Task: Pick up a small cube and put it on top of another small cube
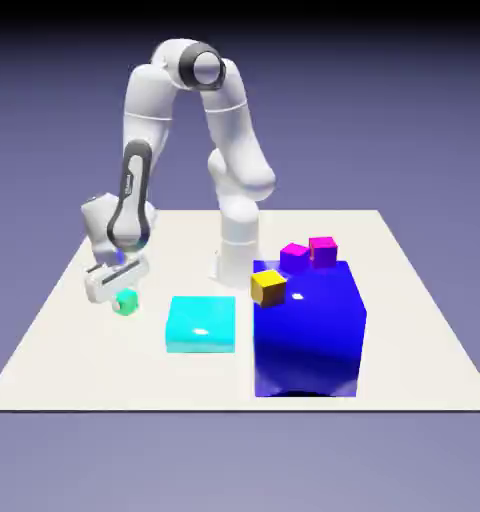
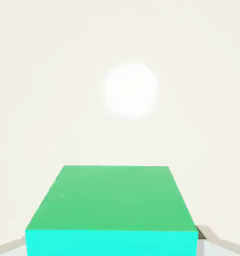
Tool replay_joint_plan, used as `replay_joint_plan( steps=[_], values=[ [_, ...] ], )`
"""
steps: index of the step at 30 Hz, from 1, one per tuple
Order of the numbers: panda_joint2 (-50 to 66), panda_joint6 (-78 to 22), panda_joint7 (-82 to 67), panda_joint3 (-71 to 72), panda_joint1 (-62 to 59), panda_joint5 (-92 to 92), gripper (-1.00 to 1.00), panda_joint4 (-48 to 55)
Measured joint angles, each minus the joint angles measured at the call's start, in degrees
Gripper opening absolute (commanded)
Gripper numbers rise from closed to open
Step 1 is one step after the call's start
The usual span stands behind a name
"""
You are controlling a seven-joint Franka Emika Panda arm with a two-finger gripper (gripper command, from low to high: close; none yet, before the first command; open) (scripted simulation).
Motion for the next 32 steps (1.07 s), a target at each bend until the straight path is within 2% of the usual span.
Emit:
replay_joint_plan(
  steps=[3, 23, 25, 29, 30, 32],
  values=[
    [-3.4, -2.8, 2.2, -1.9, 1.0, -2.8, -1.0, -0.6],
    [-44.1, -48.5, 31.4, 22.3, 42.5, -0.5, -1.0, 10.4],
    [-44.7, -49.2, 31.9, 22.6, 43.2, -0.4, -1.0, 10.6],
    [-41.7, -39.3, 30.7, 26.2, 44.5, 3.0, -1.0, 3.9],
    [-41.3, -38.2, 30.6, 26.6, 44.6, 3.3, 1.0, 3.1],
    [-41.3, -38.3, 30.6, 26.6, 44.6, 3.3, 1.0, 3.1]
  ],
)
